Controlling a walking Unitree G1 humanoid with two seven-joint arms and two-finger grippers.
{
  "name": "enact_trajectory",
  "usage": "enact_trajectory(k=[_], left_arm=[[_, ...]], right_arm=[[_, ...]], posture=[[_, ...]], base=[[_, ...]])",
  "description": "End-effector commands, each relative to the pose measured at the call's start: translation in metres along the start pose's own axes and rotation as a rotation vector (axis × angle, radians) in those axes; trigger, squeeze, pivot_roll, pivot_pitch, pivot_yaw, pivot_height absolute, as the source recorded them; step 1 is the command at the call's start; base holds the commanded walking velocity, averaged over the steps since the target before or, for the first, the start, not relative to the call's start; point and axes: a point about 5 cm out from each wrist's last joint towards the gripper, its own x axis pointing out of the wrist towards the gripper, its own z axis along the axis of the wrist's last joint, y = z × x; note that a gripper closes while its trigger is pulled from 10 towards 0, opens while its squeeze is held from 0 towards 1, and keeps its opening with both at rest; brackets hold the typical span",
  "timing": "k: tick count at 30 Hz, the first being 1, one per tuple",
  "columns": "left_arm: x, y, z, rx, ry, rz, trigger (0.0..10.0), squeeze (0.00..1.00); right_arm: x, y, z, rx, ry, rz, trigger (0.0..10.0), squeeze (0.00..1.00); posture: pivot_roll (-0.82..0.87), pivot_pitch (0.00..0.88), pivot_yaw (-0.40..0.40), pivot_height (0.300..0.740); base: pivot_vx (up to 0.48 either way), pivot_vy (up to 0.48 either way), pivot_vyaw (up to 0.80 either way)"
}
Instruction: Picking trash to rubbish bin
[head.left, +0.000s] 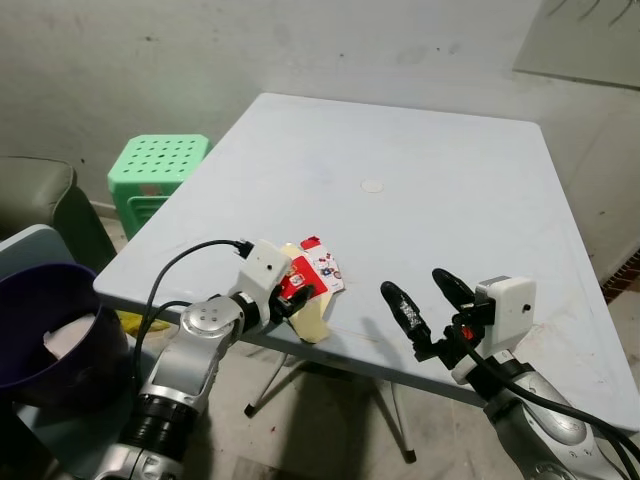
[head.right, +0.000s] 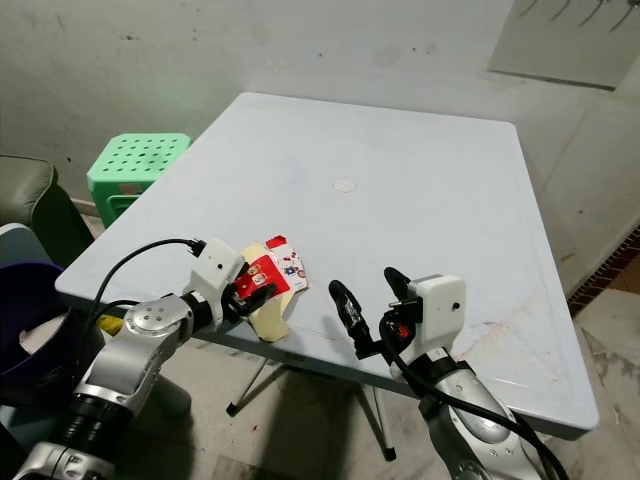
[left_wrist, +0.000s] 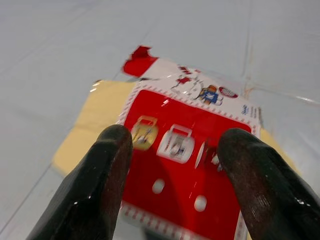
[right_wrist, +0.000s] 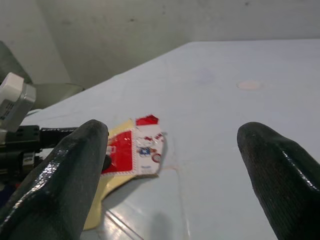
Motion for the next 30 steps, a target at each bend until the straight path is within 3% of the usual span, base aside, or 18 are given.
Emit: enact_trajectory(k=[1, 13, 23, 30], left_arm=[[-0.006, 0.004, 0.002, 0.005, 0.006, 0.023, 10.0, 0.00], [-0.017, 0.003, -0.001, -0.040, 0.010, 0.065, 10.0, 0.00], [-0.017, 0.004, 0.032, -0.109, -0.189, 0.155, 10.0, 0.00], [-0.007, 0.001, 0.027, -0.083, -0.151, 0.124, 10.0, 0.00]], right_arm=[[0.000, -0.002, 0.000, -0.004, -0.003, 0.003, 10.0, 0.00], [0.005, -0.007, 0.004, -0.026, -0.017, 0.013, 10.0, 0.00], [0.003, -0.005, 0.001, -0.027, -0.021, 0.018, 10.0, 0.00], [0.004, 0.002, 0.005, -0.021, -0.039, 0.028, 10.0, 0.00]], posture=[[-0.11, 0.005, -0.018, 0.740], [-0.12, 0.000, -0.015, 0.740], [-0.13, 0.000, -0.017, 0.740], [-0.15, 0.009, -0.009, 0.740]], base=[[0.000, 0.000, 0.00], [0.000, 0.000, 0.00], [0.000, 0.000, 0.00], [0.000, 0.000, 0.00]])
